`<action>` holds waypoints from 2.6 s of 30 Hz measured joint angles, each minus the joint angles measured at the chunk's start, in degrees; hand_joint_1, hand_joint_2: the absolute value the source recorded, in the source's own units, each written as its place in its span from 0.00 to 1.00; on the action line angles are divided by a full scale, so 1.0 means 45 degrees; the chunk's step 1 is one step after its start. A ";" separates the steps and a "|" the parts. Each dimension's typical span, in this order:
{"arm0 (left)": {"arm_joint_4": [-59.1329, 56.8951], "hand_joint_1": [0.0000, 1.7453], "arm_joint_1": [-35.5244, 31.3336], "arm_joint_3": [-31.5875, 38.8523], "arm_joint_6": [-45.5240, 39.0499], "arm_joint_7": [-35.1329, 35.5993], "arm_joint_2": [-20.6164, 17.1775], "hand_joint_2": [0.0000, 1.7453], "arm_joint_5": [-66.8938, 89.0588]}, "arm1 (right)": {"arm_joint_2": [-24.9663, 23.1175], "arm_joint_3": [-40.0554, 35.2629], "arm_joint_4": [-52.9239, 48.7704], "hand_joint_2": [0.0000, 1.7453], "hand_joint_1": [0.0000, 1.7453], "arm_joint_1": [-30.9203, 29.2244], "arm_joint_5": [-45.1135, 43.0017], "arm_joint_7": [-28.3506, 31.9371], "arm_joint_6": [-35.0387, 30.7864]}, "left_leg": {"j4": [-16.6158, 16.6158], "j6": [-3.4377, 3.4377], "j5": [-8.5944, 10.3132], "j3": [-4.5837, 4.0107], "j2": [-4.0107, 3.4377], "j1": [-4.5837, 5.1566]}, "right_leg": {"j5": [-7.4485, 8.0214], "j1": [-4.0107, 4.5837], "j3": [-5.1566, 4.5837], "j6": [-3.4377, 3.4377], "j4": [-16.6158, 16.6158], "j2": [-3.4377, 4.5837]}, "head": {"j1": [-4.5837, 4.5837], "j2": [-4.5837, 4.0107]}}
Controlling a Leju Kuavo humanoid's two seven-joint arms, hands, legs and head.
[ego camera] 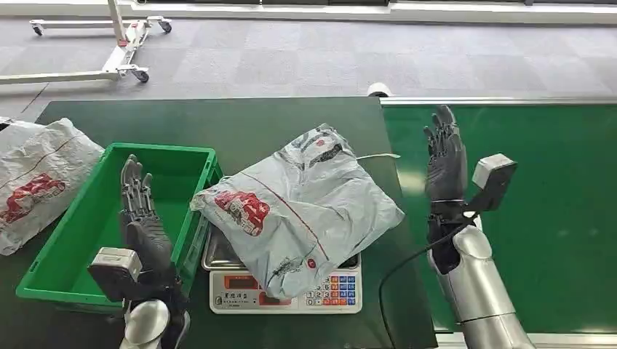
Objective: Moved the parcel from conveyor to table for the left to box.
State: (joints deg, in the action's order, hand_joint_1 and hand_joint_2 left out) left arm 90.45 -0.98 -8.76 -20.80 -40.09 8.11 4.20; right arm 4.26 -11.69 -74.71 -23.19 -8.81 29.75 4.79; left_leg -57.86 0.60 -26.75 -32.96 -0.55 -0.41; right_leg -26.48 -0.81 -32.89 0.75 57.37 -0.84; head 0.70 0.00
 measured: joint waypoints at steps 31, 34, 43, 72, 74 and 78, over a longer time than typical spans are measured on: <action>-1.3117 0.00 -0.8334 -0.3639 0.1052 0.4999 0.0224 1.00 1.0486 | -0.0389 0.3637 -0.2640 0.00 0.00 0.2604 -0.1092 -0.0063 0.1666 | -0.0002 -0.0034 0.0054 -0.0021 -0.0006 0.0011 | 0.0058 -0.0012 -0.0009 0.0028 0.0008 0.0012 | 0.0000 0.0000; -1.4282 1.00 -0.8506 -0.4195 0.1490 0.5926 0.0156 1.00 1.1374 | -0.0477 0.3554 -0.2218 0.00 0.00 0.2451 -0.1082 -0.0078 0.1734 | 0.0000 -0.0033 0.0054 -0.0035 -0.0006 0.0010 | 0.0057 -0.0011 -0.0021 0.0028 0.0009 0.0011 | 0.0005 0.0000; -1.5447 1.00 -0.8969 -0.4775 0.2446 0.5794 -0.0082 1.00 1.1767 | -0.0656 0.3515 -0.1611 0.00 0.00 0.2251 -0.1087 -0.0156 0.1919 | 0.0002 -0.0035 0.0055 -0.0011 0.0005 0.0009 | 0.0055 -0.0011 0.0021 0.0028 0.0007 -0.0007 | 0.0000 0.0000; 0.0154 1.00 -0.1894 0.1995 0.3908 0.0937 -0.1248 1.00 0.3116 | -0.0826 0.5279 -0.2335 0.00 0.00 0.4172 -0.1238 -0.0248 0.2098 | 0.0004 -0.0034 0.0057 -0.0105 -0.0014 0.0008 | 0.0041 -0.0008 -0.0098 0.0034 0.0009 0.0012 | 0.0005 0.0000; 0.0329 1.00 -0.1756 0.2298 0.3888 0.0899 -0.1248 1.00 0.3214 | -0.0879 0.5395 -0.2432 0.00 0.00 0.4216 -0.1233 -0.0258 0.2142 | 0.0004 -0.0034 0.0061 -0.0104 -0.0012 0.0009 | 0.0044 -0.0009 -0.0090 0.0034 0.0009 0.0010 | 0.0000 0.0000; 0.0278 1.00 -0.1701 0.2719 0.2339 0.2166 -0.1340 1.00 0.6088 | -0.1005 0.5511 -0.2587 0.00 0.00 0.4310 -0.1146 -0.0336 0.2239 | 0.0001 -0.0034 0.0063 -0.0098 -0.0012 0.0011 | 0.0054 -0.0013 -0.0093 0.0033 0.0004 0.0011 | -0.0005 0.0000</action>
State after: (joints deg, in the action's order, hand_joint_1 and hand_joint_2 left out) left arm 91.70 -8.64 3.47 -10.27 -30.34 2.08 31.60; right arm -0.26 13.11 -86.35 -3.79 -13.97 28.24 14.86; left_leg -57.86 0.45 -26.47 -33.40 -0.61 -0.36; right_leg -26.24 -0.86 -33.31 0.90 57.39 -0.78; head 0.68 0.00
